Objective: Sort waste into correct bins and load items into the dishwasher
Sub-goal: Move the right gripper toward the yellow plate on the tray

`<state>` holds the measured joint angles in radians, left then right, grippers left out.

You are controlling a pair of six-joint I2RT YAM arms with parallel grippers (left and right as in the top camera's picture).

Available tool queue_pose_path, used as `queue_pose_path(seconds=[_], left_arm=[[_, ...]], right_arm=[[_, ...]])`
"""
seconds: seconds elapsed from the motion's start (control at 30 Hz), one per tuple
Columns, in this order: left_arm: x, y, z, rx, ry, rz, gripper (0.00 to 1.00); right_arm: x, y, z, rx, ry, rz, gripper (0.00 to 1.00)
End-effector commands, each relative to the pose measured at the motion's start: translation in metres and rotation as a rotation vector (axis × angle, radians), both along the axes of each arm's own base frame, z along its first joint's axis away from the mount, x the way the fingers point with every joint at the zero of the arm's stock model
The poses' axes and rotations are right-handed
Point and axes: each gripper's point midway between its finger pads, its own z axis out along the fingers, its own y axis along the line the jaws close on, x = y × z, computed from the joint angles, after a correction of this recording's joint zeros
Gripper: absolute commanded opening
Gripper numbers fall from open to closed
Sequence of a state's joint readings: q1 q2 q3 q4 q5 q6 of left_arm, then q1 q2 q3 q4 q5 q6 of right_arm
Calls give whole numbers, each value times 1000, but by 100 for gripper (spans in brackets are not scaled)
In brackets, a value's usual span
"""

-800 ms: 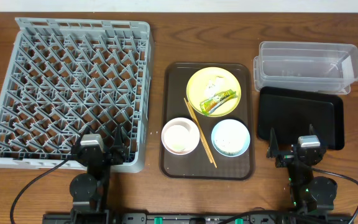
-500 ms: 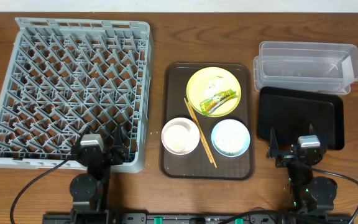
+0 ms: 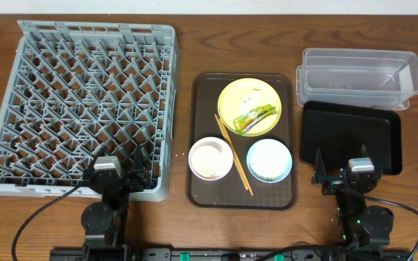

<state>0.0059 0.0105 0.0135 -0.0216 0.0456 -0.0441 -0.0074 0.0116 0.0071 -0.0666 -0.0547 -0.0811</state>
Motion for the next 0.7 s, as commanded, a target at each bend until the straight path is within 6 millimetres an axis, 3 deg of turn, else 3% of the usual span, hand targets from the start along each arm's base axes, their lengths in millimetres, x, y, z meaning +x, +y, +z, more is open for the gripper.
queue_pose_path(seconds=[0.0, 0.53, 0.67], left_arm=[[-1, 4, -15, 19, 52, 18, 88], [-1, 4, -25, -3, 94, 21, 88], [0, 4, -21, -41, 114, 27, 88]], right_arm=[[0, -1, 0, 1, -1, -7, 99], [0, -1, 1, 181, 6, -20, 99], [-2, -1, 14, 217, 10, -22, 99]])
